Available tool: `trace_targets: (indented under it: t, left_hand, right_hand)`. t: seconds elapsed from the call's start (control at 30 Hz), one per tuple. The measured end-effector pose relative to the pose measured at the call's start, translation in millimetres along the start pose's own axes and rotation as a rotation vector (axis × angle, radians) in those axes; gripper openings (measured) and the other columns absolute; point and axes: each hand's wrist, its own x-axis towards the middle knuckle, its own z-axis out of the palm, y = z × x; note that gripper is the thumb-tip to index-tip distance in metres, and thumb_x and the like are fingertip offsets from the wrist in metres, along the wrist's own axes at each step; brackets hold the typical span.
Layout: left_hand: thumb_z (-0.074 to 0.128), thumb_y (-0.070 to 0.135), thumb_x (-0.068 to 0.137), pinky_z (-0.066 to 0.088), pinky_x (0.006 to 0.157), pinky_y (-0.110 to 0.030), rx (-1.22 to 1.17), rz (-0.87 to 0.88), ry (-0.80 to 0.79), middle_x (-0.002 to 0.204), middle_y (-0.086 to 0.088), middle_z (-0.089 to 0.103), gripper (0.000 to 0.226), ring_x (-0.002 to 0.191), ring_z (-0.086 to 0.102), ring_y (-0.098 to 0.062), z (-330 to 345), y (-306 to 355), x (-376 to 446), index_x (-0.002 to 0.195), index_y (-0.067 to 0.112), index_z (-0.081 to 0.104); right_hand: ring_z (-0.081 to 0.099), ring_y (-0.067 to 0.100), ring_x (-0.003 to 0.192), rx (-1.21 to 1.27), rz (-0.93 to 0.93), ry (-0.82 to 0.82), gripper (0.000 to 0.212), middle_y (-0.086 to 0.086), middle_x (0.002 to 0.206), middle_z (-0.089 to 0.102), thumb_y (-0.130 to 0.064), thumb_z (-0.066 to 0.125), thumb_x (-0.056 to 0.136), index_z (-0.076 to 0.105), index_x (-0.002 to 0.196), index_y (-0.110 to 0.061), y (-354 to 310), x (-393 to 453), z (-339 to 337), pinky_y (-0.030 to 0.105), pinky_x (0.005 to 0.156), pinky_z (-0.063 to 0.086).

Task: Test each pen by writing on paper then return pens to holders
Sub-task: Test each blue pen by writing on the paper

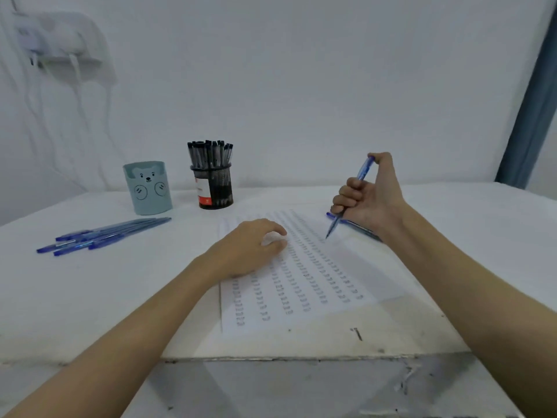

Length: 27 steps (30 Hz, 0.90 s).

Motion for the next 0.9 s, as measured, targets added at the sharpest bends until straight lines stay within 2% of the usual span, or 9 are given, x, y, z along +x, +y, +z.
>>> trace_targets:
  t: [0.13, 0.2, 0.3, 0.37, 0.47, 0.53, 0.6, 0.67, 0.9]
  left_hand:
    - [0.044, 0.044, 0.095, 0.029, 0.095, -0.019, -0.009, -0.001, -0.082, 0.142, 0.011, 0.041, 0.041, 0.128, 0.039, -0.008, 7, 8, 0, 0.134, 0.029, 0.046]
    - [0.044, 0.045, 0.095, 0.029, 0.095, -0.019, 0.011, 0.001, -0.089, 0.141, 0.011, 0.042, 0.042, 0.127, 0.039, -0.008, 7, 6, -3, 0.134, 0.029, 0.046]
    - [0.045, 0.054, 0.09, 0.035, 0.097, -0.026, 0.137, 0.008, -0.092, 0.131, 0.01, 0.046, 0.043, 0.119, 0.044, -0.009, 0, 0, -5, 0.128, 0.034, 0.049]
    - [0.047, 0.061, 0.085, 0.037, 0.098, -0.03, 0.192, -0.01, -0.106, 0.12, 0.012, 0.046, 0.046, 0.113, 0.043, -0.008, -5, -3, -6, 0.124, 0.038, 0.05]
    - [0.048, 0.071, 0.074, 0.036, 0.1, -0.032, 0.176, -0.029, -0.122, 0.116, 0.014, 0.042, 0.058, 0.113, 0.041, -0.007, -8, -5, -6, 0.123, 0.04, 0.049]
    - [0.045, 0.075, 0.067, 0.035, 0.102, -0.03, 0.126, -0.026, -0.117, 0.123, 0.015, 0.042, 0.07, 0.116, 0.04, -0.005, -8, -6, -5, 0.127, 0.039, 0.048]
    - [0.045, 0.073, 0.067, 0.03, 0.101, -0.024, 0.087, -0.023, -0.126, 0.134, 0.015, 0.039, 0.075, 0.119, 0.037, -0.003, -7, -8, -1, 0.132, 0.037, 0.045]
    - [0.048, 0.069, 0.073, 0.027, 0.1, -0.021, 0.098, -0.011, -0.143, 0.141, 0.016, 0.037, 0.07, 0.123, 0.036, -0.003, -4, -9, 4, 0.135, 0.035, 0.043]
    - [0.034, 0.084, 0.061, 0.03, 0.108, -0.031, 0.061, 0.018, -0.073, 0.14, 0.018, 0.039, 0.084, 0.127, 0.036, -0.004, 8, -19, 8, 0.132, 0.04, 0.044]
  right_hand:
    - [0.019, 0.01, 0.041, 0.01, -0.089, -0.028, 0.078, -0.002, 0.045, 0.031, -0.077, 0.04, 0.079, 0.062, 0.085, -0.002, -4, 2, -6, 0.021, 0.051, 0.023]
    - [0.024, 0.009, 0.038, -0.058, -0.127, -0.04, 0.075, -0.001, 0.049, 0.05, -0.069, 0.047, 0.082, 0.063, 0.102, 0.002, -5, 5, -9, 0.019, 0.052, 0.029]
    - [0.047, 0.013, 0.043, -0.192, -0.14, -0.068, 0.039, 0.015, 0.077, 0.069, -0.029, 0.042, 0.099, 0.062, 0.093, 0.004, -3, 7, -12, 0.021, 0.055, 0.041]
    - [0.057, 0.023, 0.059, -0.439, -0.081, -0.094, 0.055, 0.021, 0.083, 0.069, -0.034, 0.028, 0.099, 0.067, 0.089, 0.004, 1, 8, -16, 0.029, 0.062, 0.042]
    - [0.057, 0.024, 0.053, -0.892, -0.023, -0.12, 0.08, 0.019, 0.072, 0.069, -0.059, 0.02, 0.095, 0.071, 0.082, 0.001, 13, 10, -20, 0.027, 0.056, 0.041]
    - [0.061, 0.02, 0.056, -0.957, -0.076, -0.154, 0.062, 0.015, 0.077, 0.071, -0.054, 0.04, 0.095, 0.07, 0.086, 0.0, 21, 9, -16, 0.025, 0.058, 0.045]
    - [0.061, 0.016, 0.061, -0.973, -0.166, -0.179, 0.022, 0.01, 0.077, 0.069, -0.024, 0.064, 0.089, 0.068, 0.089, -0.003, 29, 12, -16, 0.022, 0.062, 0.046]
    - [0.057, 0.015, 0.059, -0.991, -0.227, -0.155, 0.002, 0.009, 0.071, 0.065, -0.005, 0.069, 0.083, 0.068, 0.084, -0.004, 37, 16, -17, 0.021, 0.06, 0.047]
    - [0.053, 0.019, 0.037, -0.922, -0.365, -0.04, 0.015, 0.011, 0.057, 0.064, -0.013, 0.055, 0.091, 0.056, 0.079, -0.005, 52, 15, -17, 0.021, 0.038, 0.038]
